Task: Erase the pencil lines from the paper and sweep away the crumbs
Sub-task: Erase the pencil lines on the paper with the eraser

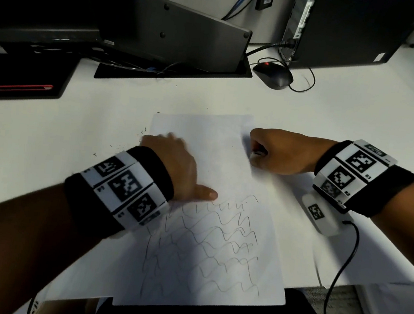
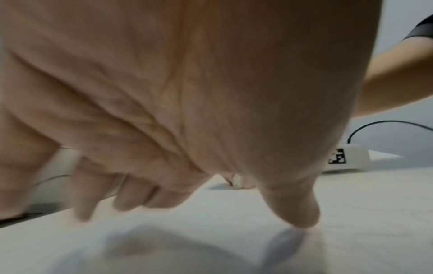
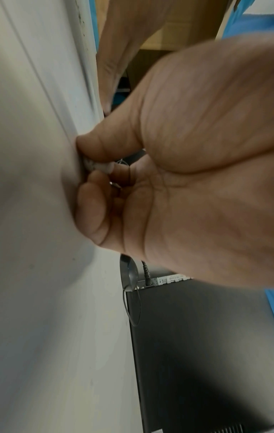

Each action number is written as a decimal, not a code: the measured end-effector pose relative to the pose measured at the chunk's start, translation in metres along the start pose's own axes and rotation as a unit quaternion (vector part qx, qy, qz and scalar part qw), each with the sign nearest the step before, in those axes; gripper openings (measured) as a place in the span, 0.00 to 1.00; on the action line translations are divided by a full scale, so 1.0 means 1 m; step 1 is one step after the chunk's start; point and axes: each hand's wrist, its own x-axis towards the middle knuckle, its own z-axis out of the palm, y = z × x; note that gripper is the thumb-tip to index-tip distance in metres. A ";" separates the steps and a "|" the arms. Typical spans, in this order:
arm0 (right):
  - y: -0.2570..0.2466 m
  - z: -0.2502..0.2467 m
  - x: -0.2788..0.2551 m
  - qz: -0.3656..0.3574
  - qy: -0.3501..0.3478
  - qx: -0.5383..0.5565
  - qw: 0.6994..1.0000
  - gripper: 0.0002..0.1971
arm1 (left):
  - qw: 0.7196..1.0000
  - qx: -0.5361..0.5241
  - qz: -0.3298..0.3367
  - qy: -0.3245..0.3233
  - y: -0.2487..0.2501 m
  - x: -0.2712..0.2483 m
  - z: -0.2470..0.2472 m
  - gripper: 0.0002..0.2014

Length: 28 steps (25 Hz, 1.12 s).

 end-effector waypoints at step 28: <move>-0.042 0.012 0.007 -0.158 0.014 0.044 0.986 0.05 | 0.988 -0.079 0.125 0.047 -0.013 0.007 0.044 0.61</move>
